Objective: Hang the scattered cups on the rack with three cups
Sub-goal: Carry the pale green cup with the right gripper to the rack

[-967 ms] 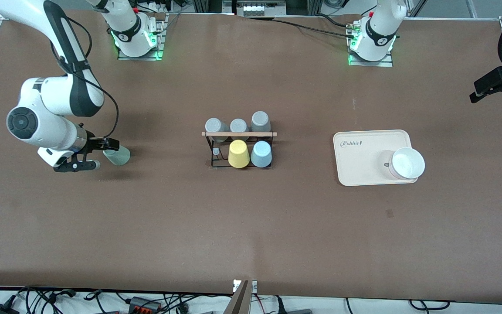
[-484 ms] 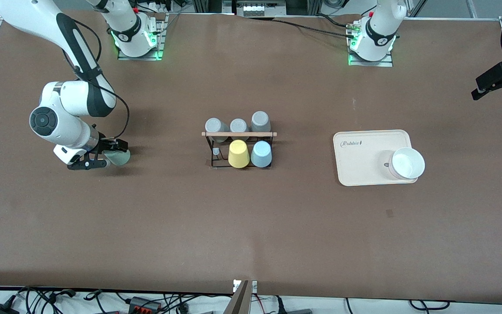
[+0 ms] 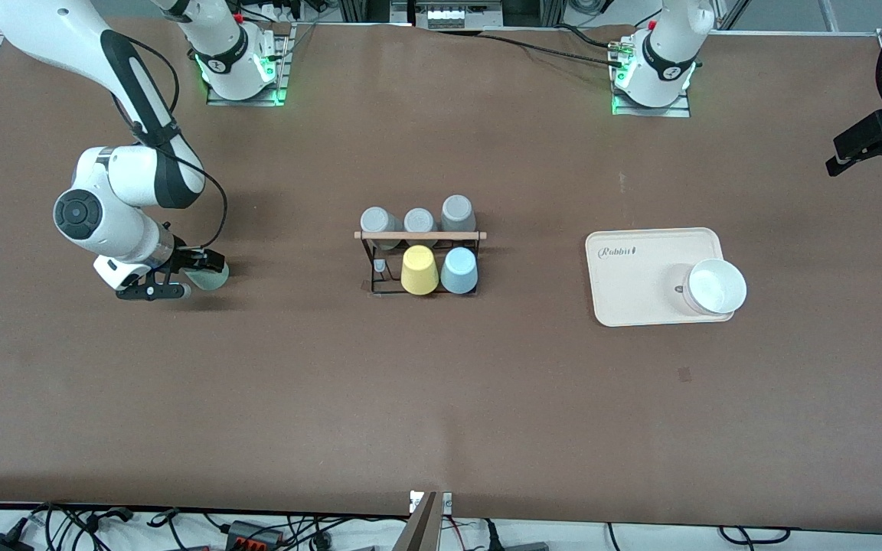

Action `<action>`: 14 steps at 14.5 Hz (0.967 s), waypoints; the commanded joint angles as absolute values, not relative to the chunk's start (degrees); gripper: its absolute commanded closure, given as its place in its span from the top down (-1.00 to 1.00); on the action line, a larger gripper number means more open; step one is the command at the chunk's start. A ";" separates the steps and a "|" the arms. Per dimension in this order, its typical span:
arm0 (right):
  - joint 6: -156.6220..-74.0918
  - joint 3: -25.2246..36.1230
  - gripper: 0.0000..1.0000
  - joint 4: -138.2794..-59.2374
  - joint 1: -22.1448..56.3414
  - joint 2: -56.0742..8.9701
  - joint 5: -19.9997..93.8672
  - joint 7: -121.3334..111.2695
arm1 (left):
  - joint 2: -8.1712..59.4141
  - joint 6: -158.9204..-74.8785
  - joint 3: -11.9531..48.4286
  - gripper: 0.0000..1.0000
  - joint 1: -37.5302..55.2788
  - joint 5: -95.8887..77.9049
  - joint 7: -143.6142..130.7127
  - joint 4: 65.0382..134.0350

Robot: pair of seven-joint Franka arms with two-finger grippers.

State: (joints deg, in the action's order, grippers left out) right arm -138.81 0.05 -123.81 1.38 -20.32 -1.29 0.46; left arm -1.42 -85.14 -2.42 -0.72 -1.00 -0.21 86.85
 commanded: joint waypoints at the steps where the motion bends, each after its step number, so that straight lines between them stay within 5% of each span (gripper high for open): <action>1: -139.40 -0.18 1.00 -124.54 1.06 -20.13 -1.32 1.76 | -0.53 -83.67 -2.20 1.00 -0.53 -1.23 0.79 84.82; 2: -138.87 -0.18 0.91 -124.54 1.05 -20.04 -1.32 1.76 | -0.70 -83.67 -2.20 1.00 -0.53 -1.49 0.70 84.73; 4: -137.73 -0.18 0.06 -124.45 1.05 -19.95 -1.32 1.76 | -0.88 -83.67 -2.20 1.00 -0.53 -1.67 0.79 84.73; 6: -137.20 -0.09 -0.45 -123.93 1.05 -19.43 -1.32 1.50 | -0.79 -83.67 -2.02 1.00 -0.27 -1.67 0.70 84.73; 9: -134.49 -0.18 -0.54 -121.30 1.32 -18.20 -1.14 0.88 | -0.97 -83.67 -2.02 1.00 -0.26 -1.58 0.70 84.81; 14: -114.99 -1.84 -0.55 -101.37 5.35 -19.68 2.09 1.67 | -1.05 -83.67 -2.11 1.00 -0.44 -1.50 0.00 84.81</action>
